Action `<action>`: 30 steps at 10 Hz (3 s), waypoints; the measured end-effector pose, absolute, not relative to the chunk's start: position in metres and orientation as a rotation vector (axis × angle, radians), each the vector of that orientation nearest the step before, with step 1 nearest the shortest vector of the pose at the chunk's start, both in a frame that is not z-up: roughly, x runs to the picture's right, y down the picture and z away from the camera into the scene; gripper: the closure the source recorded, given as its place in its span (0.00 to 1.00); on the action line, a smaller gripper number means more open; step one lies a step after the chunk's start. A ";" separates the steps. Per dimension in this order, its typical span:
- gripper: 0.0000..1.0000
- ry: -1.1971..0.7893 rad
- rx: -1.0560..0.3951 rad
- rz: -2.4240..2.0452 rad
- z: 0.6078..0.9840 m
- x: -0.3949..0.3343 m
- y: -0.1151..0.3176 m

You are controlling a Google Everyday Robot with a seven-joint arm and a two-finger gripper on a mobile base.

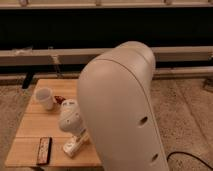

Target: Place the bottle in the ceramic bowl

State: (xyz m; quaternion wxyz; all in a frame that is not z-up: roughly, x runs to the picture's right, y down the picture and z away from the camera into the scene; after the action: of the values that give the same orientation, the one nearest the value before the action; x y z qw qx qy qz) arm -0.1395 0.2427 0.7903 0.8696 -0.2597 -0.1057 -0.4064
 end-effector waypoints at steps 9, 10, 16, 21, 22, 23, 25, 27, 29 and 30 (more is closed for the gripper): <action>1.00 -0.242 -0.477 -0.898 0.754 -0.150 0.218; 1.00 -0.244 -0.465 -0.901 0.745 -0.152 0.209; 1.00 -0.261 -0.394 -0.903 0.700 -0.138 0.158; 1.00 -0.292 -0.362 -0.918 0.686 -0.137 0.146; 1.00 -0.301 -0.357 -0.924 0.684 -0.137 0.145; 1.00 -0.312 -0.352 -0.928 0.682 -0.137 0.145; 1.00 -0.334 -0.341 -0.933 0.681 -0.135 0.145; 1.00 -0.346 -0.333 -0.942 0.678 -0.135 0.144; 1.00 -0.352 -0.329 -0.936 0.678 -0.132 0.145; 1.00 -0.350 -0.330 -0.913 0.682 -0.121 0.144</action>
State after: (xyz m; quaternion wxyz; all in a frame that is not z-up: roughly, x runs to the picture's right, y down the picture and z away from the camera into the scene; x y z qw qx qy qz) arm -0.1208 0.1439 0.6816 0.8697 -0.1579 -0.1674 -0.4366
